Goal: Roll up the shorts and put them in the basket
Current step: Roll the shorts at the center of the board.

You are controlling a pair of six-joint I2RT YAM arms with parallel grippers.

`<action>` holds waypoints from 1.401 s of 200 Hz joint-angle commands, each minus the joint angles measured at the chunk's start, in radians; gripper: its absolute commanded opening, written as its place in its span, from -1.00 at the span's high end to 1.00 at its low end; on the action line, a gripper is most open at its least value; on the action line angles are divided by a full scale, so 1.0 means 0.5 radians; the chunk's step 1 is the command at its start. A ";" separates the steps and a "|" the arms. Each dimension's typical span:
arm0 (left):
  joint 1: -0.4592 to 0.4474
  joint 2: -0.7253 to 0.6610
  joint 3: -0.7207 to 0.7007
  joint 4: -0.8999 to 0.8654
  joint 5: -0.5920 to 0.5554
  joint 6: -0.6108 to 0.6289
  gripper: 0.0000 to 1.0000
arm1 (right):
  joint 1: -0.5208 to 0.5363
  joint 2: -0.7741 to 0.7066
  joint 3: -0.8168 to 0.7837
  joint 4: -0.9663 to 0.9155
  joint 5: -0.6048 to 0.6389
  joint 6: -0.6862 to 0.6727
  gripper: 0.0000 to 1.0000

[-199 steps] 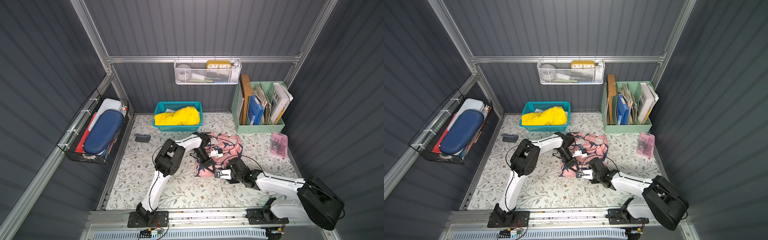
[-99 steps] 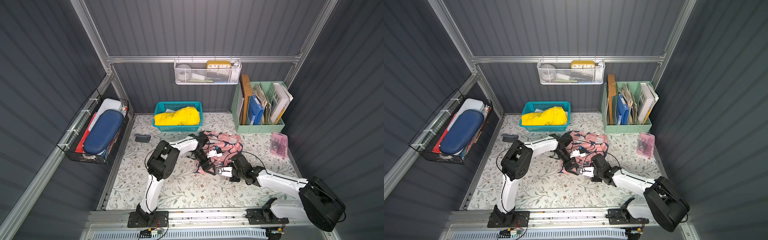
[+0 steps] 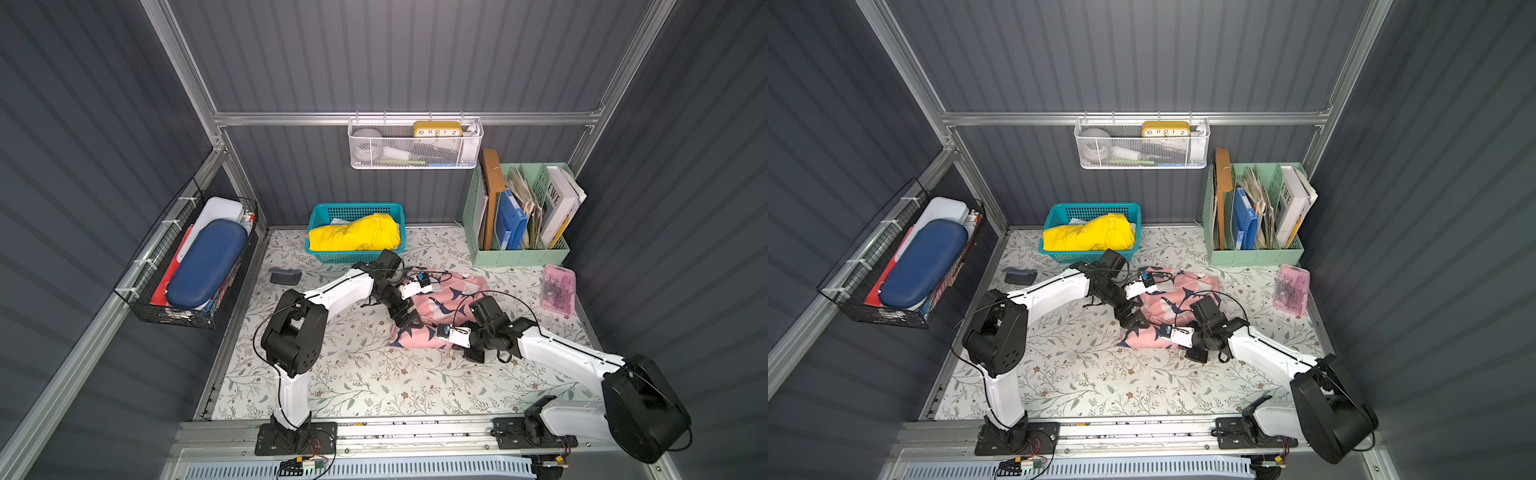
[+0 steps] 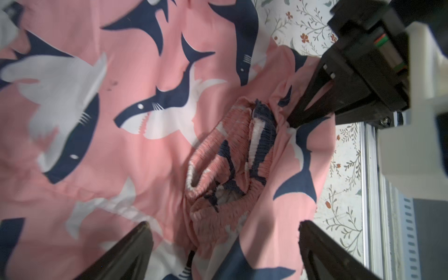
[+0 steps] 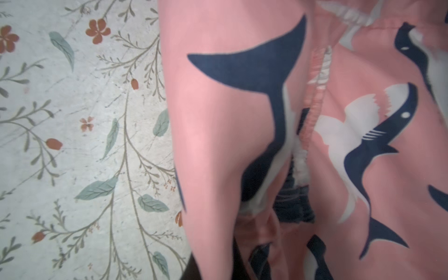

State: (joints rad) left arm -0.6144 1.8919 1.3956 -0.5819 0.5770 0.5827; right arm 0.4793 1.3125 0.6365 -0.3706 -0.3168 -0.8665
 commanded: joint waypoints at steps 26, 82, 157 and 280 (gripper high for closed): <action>-0.002 -0.326 -0.265 0.384 -0.062 -0.081 -0.95 | -0.091 0.189 0.256 -0.363 -0.279 0.265 1.00; -0.002 -0.649 -0.633 0.868 -0.216 -0.006 -0.93 | -0.242 0.588 0.672 -0.825 -0.535 0.429 1.00; -0.227 -0.680 -0.895 1.266 -0.511 0.115 -0.93 | -0.356 0.939 1.014 -1.198 -0.741 0.554 1.00; -0.405 -0.308 -0.882 1.359 -0.746 0.461 -0.93 | -0.437 1.188 1.181 -1.411 -0.823 0.616 1.00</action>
State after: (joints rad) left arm -0.8074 1.6951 0.9516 0.0795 0.2253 0.7650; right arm 0.2722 1.8915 1.2026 -1.0222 -0.6907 -0.5655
